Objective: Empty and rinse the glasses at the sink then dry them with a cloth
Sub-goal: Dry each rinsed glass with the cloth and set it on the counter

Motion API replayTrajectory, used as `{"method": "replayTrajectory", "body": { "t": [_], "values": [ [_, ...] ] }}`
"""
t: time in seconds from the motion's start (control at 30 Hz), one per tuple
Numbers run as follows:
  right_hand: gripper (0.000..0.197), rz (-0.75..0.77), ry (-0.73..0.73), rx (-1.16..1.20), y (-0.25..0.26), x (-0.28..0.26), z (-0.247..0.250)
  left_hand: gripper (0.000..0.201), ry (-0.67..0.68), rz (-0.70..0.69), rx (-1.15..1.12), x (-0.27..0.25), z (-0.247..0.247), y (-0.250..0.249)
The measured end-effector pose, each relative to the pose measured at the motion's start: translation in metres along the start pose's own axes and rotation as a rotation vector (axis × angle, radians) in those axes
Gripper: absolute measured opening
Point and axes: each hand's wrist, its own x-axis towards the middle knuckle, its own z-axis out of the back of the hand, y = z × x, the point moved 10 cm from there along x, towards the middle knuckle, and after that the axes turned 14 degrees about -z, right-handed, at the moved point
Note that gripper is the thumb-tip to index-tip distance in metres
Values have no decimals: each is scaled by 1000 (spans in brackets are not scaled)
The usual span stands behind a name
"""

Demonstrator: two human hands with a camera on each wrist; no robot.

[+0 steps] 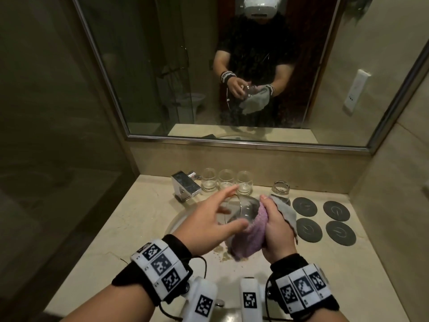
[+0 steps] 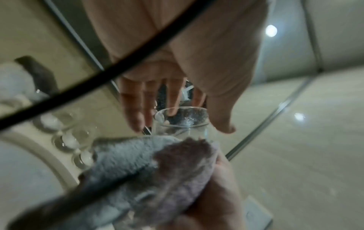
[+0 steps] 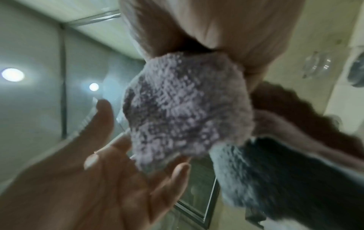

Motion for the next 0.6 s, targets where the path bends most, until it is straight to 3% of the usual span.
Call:
{"method": "replayTrajectory", "body": {
  "t": [0.1,0.17,0.27,0.3,0.37,0.5,0.6],
  "values": [
    [36,197,-68,-139,14,-13,-1,72,-122,216,-215,-4,-1,12],
    [29,315,-170,-214,26,-18,6,61,-106,151,-106,-2,0,2],
    [46,82,-37,-99,11,-11,-4,65,59,-118,228,2,-4,-20],
    [46,18,14,-34,5,-6,-4,69,85,-139,246,3,-5,-19],
    [44,-7,9,-50,1,-5,-4,80,44,-20,105,2,0,-4],
    [59,151,-119,-280,-1,-1,6,79,-79,288,-269,-4,0,27],
    [47,90,-124,-252,-1,-2,3,59,-41,162,-129,0,0,15]
  ]
}}
